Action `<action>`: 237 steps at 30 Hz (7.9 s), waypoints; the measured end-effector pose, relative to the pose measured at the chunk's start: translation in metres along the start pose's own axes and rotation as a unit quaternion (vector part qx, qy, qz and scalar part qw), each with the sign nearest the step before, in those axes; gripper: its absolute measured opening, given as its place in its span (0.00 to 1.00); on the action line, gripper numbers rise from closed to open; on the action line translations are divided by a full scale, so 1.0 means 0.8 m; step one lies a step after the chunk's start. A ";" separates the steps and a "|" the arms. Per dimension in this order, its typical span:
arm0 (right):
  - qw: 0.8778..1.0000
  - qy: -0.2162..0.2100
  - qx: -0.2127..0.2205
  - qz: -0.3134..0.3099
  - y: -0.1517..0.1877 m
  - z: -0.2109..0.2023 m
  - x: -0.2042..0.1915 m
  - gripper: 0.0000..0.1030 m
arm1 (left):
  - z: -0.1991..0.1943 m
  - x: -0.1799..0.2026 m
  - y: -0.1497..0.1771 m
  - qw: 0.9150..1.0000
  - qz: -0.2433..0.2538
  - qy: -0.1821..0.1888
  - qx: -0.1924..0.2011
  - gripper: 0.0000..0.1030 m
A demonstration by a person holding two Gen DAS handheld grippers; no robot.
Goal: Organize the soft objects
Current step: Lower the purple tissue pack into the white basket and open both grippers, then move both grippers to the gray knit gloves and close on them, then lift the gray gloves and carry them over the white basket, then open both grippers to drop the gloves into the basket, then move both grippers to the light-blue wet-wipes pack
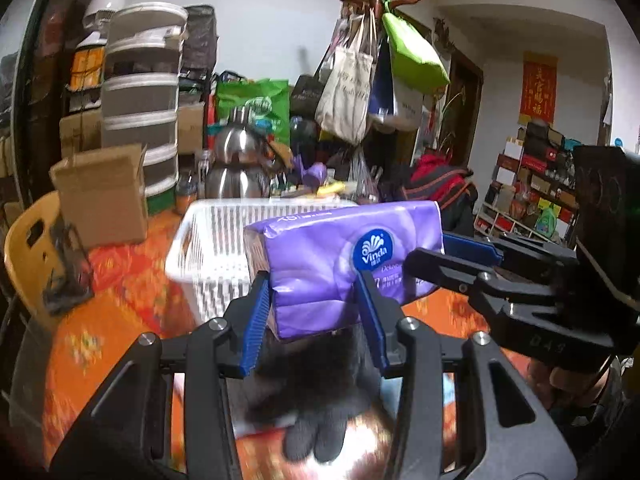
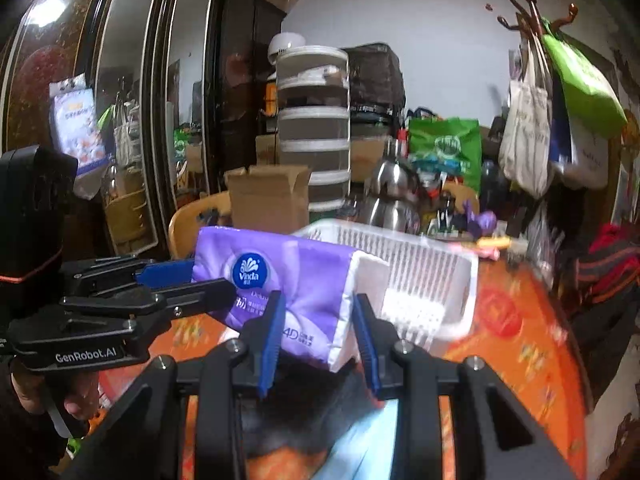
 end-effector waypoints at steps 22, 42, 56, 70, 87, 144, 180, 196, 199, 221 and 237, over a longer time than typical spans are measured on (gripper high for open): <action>0.981 0.022 -0.172 0.090 -0.041 0.272 0.149 0.32 | 0.321 -0.120 -0.052 0.984 -0.057 0.008 -0.170 0.41; 0.983 0.075 -0.135 0.096 -0.056 0.235 0.167 0.71 | 0.259 -0.135 -0.059 0.987 -0.068 -0.061 -0.132 0.94; 0.988 0.064 -0.078 0.115 0.041 0.076 0.134 0.81 | 0.086 -0.101 0.067 0.987 -0.094 -0.074 -0.105 0.94; 0.987 0.020 -0.110 0.116 0.148 0.070 0.086 0.79 | 0.051 -0.021 0.222 0.979 -0.096 -0.049 -0.173 0.94; 0.984 0.025 -0.159 0.073 0.148 0.121 0.078 0.40 | 0.090 0.004 0.234 0.977 -0.073 -0.015 -0.202 0.33; 0.983 0.051 -0.142 0.100 -0.001 0.215 0.127 0.13 | 0.258 -0.116 -0.038 0.984 -0.029 -0.063 -0.167 0.06; 0.990 0.059 -0.079 0.102 0.037 0.119 0.118 0.77 | 0.122 -0.090 0.028 0.989 -0.047 -0.083 -0.112 0.87; 0.986 0.046 -0.096 0.132 0.162 0.036 0.105 0.78 | 0.061 -0.021 0.173 0.985 -0.080 -0.082 -0.130 0.86; 0.985 0.041 -0.097 0.139 0.176 0.027 0.105 0.78 | 0.057 -0.012 0.189 0.984 -0.098 -0.077 -0.130 0.86; 0.980 -0.039 -0.122 0.156 0.242 -0.010 0.130 0.60 | 0.096 0.132 0.211 0.990 -0.054 0.014 -0.127 0.56; 0.975 -0.082 -0.134 0.158 0.249 0.000 0.127 0.43 | 0.124 0.135 0.220 0.985 -0.067 0.092 -0.132 0.25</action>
Point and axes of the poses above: each gripper's, at about its wrist camera, not at the fingertips, and z roughly the way its jaws point, x to its right, y to its underside, the point moved 5 cm from there along z, roughly the way its jaws point, and after that the axes turned 8 degrees about z, right-handed, at the moved point
